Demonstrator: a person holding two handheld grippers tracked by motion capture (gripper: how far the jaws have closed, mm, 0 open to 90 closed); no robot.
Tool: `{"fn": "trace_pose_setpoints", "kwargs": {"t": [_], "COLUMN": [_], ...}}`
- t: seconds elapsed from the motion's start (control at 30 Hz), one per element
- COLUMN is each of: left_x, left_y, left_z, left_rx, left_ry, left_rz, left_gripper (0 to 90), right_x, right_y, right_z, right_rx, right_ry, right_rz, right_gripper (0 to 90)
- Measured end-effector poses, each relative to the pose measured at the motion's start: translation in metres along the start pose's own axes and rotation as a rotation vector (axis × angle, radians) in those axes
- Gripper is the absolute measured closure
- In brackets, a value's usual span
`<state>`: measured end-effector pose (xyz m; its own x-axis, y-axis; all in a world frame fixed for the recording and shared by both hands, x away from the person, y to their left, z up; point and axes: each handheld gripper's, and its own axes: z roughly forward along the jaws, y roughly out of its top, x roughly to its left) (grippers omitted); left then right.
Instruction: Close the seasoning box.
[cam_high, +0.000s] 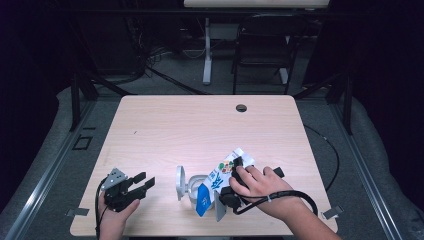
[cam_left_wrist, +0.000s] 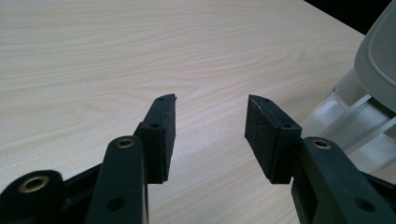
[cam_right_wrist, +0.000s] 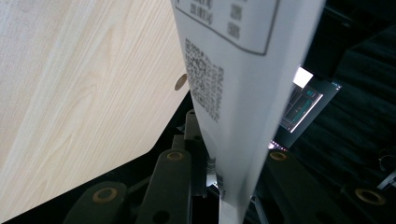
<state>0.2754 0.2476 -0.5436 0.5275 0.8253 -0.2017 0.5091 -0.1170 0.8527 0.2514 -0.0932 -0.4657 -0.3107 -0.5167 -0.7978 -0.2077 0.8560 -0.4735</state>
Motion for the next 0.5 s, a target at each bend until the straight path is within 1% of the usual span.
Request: {"fn": "trace_pose_setpoints", "kwargs": {"t": [0.23, 0.27, 0.5], "left_x": [0.0000, 0.0000, 0.0003], "left_y": [0.0000, 0.0000, 0.0000], "left_z": [0.0000, 0.0000, 0.0001], "left_rx": [0.002, 0.001, 0.001], "left_ry": [0.000, 0.001, 0.001], "left_rz": [0.000, 0.000, 0.001], "left_gripper": [53.6, 53.6, 53.6], "right_x": [-0.0005, 0.0001, -0.0001], "right_y": [0.0013, 0.0013, 0.0013], "right_z": [-0.0007, -0.0001, -0.0001], "right_rx": [0.008, -0.002, -0.002], "right_ry": [-0.002, 0.000, -0.003], "right_rz": [0.001, 0.010, 0.018], "right_gripper": [81.4, 81.6, 83.6]}}
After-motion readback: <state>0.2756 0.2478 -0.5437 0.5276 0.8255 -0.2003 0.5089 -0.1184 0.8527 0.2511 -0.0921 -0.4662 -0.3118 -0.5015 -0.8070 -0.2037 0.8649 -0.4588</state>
